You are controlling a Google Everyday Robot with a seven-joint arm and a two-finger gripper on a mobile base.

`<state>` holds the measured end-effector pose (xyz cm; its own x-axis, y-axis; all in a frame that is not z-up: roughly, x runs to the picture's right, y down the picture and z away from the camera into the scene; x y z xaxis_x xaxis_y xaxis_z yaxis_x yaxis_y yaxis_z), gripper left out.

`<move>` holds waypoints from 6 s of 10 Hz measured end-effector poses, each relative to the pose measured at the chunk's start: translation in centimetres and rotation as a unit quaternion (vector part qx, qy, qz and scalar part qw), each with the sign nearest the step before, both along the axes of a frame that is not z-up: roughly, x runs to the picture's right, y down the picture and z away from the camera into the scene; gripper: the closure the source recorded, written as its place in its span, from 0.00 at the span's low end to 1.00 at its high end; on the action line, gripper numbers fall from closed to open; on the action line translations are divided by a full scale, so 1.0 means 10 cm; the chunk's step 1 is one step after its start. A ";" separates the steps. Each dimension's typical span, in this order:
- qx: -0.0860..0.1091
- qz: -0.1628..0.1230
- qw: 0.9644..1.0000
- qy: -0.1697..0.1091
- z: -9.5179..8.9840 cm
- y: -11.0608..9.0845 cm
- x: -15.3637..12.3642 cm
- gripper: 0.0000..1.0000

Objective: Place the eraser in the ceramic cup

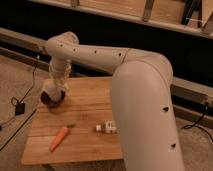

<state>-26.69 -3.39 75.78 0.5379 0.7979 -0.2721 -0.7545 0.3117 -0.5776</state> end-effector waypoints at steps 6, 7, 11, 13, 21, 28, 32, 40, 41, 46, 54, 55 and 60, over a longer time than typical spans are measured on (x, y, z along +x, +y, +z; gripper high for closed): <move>0.016 -0.027 0.997 -0.073 0.05 -0.12 -0.64 1.00; 0.019 -0.030 0.996 -0.077 0.08 -0.15 -0.68 1.00; 0.009 -0.035 0.997 -0.063 0.37 -0.10 -0.64 1.00; -0.003 -0.034 0.998 -0.054 0.51 -0.06 -0.61 1.00; -0.076 -0.033 0.996 -0.022 0.87 0.20 -0.57 0.96; -0.089 -0.038 0.995 -0.016 0.98 0.19 -0.57 0.28; -0.095 -0.047 0.994 -0.010 1.03 0.22 -0.56 0.20; -0.057 -0.050 0.997 -0.030 0.77 -0.11 -0.62 0.20; -0.048 -0.048 0.997 -0.030 0.72 -0.18 -0.60 0.20; 0.005 -0.069 0.997 0.018 0.63 -0.39 -0.19 0.20; 0.002 -0.153 0.986 0.065 0.30 -0.08 0.47 0.20; 0.002 -0.152 0.986 0.066 0.31 -0.08 0.48 0.20; 0.002 -0.152 0.986 0.065 0.30 -0.08 0.45 0.20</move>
<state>-22.15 -4.16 78.83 0.7138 0.6058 -0.3514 -0.6929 0.5374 -0.4808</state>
